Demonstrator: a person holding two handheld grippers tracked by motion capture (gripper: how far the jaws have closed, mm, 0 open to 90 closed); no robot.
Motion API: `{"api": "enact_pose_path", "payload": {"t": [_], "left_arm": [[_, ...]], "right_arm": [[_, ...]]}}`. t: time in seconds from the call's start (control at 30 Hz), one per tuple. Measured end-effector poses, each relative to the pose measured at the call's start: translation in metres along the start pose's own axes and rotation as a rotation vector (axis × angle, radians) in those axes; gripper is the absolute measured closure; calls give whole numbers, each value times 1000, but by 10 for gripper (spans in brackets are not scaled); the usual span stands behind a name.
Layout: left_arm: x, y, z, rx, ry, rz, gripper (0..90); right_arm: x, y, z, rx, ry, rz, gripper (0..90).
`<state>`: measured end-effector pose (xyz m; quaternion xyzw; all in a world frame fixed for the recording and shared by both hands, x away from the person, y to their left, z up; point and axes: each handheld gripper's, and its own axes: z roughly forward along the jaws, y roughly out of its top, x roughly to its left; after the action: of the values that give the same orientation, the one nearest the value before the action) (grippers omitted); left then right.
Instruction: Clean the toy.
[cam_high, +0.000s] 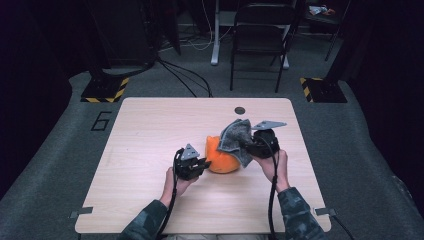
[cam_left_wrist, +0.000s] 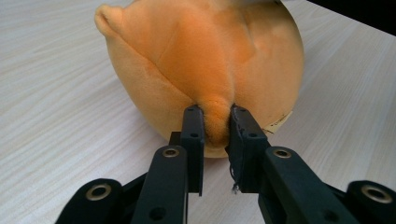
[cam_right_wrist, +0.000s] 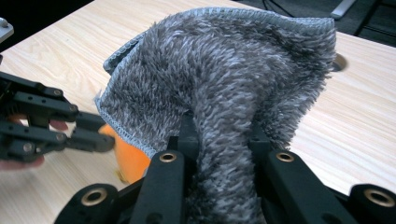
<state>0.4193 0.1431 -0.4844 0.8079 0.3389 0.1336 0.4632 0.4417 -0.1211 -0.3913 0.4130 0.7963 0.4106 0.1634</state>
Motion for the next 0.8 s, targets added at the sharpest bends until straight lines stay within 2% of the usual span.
{"api": "enact_pose_path", "payload": {"t": [0.07, 0.13, 0.17, 0.27, 0.3, 0.4, 0.5, 0.6, 0.73, 0.8], "left_arm": [[0, 1, 0, -3, 4, 16, 788], [0, 1, 1, -7, 4, 27, 797], [-1, 1, 1, -10, 4, 21, 801], [0, 1, 1, 0, 0, 30, 810], [0, 1, 1, -9, 2, 24, 812], [1, 1, 2, -11, -9, 3, 819], [1, 1, 1, -8, -12, 13, 819], [1, 1, 1, -8, -14, 1, 819], [1, 2, 1, -6, -17, 8, 818], [2, 2, 1, -7, -18, 14, 818]], "right_arm": [[7, 4, 9, 16, 9, -6, 749], [14, 8, 19, 26, 12, -36, 749], [19, 10, 25, 36, 19, -38, 749], [23, 11, 39, 69, 0, -64, 750], [23, 10, 45, 87, -21, -66, 752], [15, 4, 51, 108, -42, -37, 755], [5, -1, 49, 114, -67, -19, 757], [-9, -8, 46, 131, -104, 2, 758], [-31, -22, 44, 178, -148, 64, 758], [-39, -28, 42, 185, -161, 77, 758]]}}
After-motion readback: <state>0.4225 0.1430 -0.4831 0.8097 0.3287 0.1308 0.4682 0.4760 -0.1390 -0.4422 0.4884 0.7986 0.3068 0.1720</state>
